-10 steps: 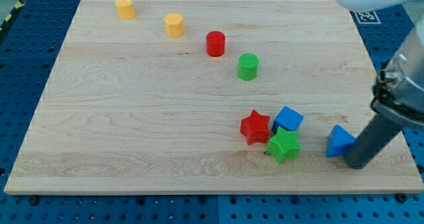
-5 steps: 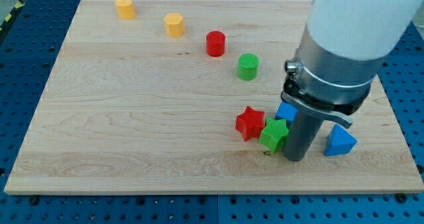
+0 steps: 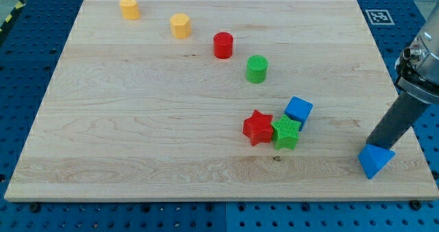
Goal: Move the blue triangle to the bottom right corner
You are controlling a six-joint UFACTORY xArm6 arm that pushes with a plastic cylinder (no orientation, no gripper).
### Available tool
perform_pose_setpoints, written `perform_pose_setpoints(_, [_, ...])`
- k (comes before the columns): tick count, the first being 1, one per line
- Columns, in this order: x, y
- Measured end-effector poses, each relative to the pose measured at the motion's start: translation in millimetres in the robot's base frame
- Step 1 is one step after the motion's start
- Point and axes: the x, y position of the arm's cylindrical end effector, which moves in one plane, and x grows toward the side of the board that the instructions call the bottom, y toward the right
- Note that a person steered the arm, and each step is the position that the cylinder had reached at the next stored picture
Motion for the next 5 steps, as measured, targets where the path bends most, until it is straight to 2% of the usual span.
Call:
perform_pose_setpoints(2, [0.0, -68.9])
perform_pose_setpoints(3, [9.2, -80.1])
perform_pose_setpoints(5, [27.7, -22.5])
